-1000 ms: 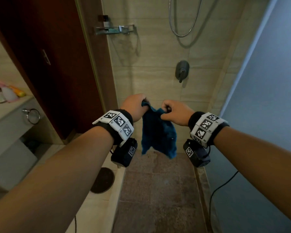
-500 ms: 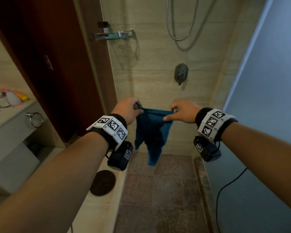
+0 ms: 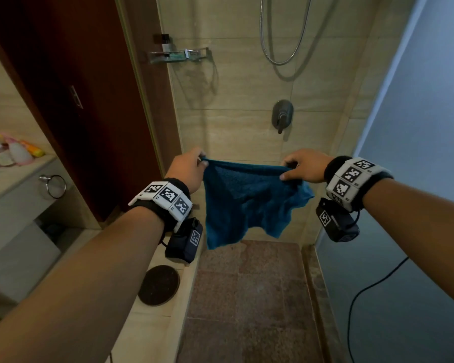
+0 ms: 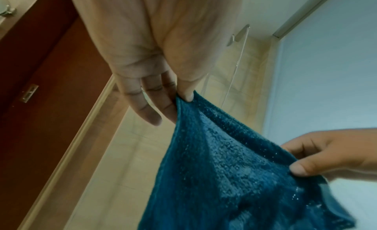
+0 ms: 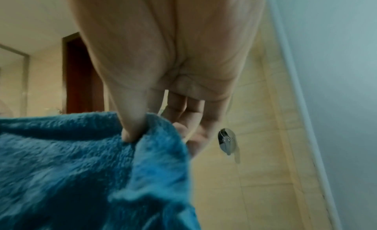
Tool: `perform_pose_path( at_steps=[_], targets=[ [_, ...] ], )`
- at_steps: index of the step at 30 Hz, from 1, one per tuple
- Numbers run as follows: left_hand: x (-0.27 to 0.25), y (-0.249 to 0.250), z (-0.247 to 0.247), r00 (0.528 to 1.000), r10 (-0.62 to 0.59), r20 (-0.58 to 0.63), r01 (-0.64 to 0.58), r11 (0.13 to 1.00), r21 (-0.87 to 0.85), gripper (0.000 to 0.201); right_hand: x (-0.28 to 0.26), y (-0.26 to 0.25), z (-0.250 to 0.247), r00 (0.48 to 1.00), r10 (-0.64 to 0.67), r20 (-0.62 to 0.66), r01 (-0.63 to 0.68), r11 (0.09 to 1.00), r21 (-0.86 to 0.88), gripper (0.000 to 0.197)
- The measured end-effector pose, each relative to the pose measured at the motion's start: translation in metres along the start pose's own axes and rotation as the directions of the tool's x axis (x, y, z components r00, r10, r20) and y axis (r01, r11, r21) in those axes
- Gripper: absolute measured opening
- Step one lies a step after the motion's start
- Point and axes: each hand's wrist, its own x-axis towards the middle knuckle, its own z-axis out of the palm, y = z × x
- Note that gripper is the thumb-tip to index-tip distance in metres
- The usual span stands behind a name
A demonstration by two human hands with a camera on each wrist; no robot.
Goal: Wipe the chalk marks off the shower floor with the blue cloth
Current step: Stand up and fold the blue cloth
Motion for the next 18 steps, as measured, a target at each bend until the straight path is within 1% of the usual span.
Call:
perform_pose_path(
  at_steps=[2, 3, 4, 7, 8, 10, 12, 14, 16, 17, 18],
  targets=[
    [0.000, -0.004, 0.001, 1.000, -0.023, -0.006, 0.023, 0.999, -0.035, 0.018, 0.001, 0.006, 0.002, 0.993, 0.088, 0.073, -0.096, 0.990, 0.106, 0.027],
    [-0.002, -0.006, 0.002, 0.999, -0.034, -0.006, 0.034, 0.998, -0.048, 0.018, 0.001, 0.007, 0.004, 0.988, 0.121, 0.094, -0.133, 0.982, 0.135, 0.027],
    [-0.003, -0.007, 0.004, 0.999, -0.044, -0.002, 0.044, 0.998, -0.052, 0.017, 0.002, 0.007, 0.006, 0.985, 0.146, 0.088, -0.157, 0.978, 0.137, 0.028],
    [-0.009, -0.008, 0.013, 0.998, -0.070, 0.006, 0.070, 0.997, -0.042, 0.010, 0.006, 0.001, 0.013, 0.981, 0.192, -0.035, -0.191, 0.981, 0.033, 0.032],
    [-0.010, -0.005, 0.016, 0.997, -0.076, 0.010, 0.077, 0.996, -0.052, 0.007, 0.008, -0.002, 0.016, 0.976, 0.208, -0.071, -0.207, 0.978, 0.020, 0.032],
    [-0.013, 0.005, 0.024, 0.998, -0.062, 0.028, 0.064, 0.995, -0.071, 0.004, 0.012, -0.007, 0.023, 0.965, 0.246, -0.096, -0.241, 0.969, 0.053, 0.032],
    [-0.014, 0.017, 0.032, 0.998, -0.020, 0.064, 0.026, 0.996, -0.089, 0.008, 0.018, -0.013, 0.030, 0.960, 0.274, -0.065, -0.262, 0.953, 0.152, 0.024],
    [-0.014, 0.026, 0.041, 0.995, 0.018, 0.095, -0.008, 0.995, -0.097, 0.016, 0.023, -0.021, 0.037, 0.964, 0.265, -0.005, -0.255, 0.934, 0.251, 0.013],
    [-0.013, 0.029, 0.048, 0.993, 0.044, 0.109, -0.031, 0.993, -0.118, 0.018, 0.025, -0.032, 0.040, 0.968, 0.249, 0.031, -0.244, 0.905, 0.349, 0.006],
    [-0.013, 0.029, 0.051, 0.992, 0.055, 0.112, -0.040, 0.991, -0.128, 0.018, 0.025, -0.036, 0.040, 0.967, 0.250, 0.051, -0.248, 0.874, 0.419, 0.005],
    [-0.013, 0.029, 0.053, 0.991, 0.067, 0.114, -0.052, 0.990, -0.130, 0.019, 0.025, -0.041, 0.040, 0.963, 0.261, 0.072, -0.262, 0.832, 0.489, 0.009]
  ],
)
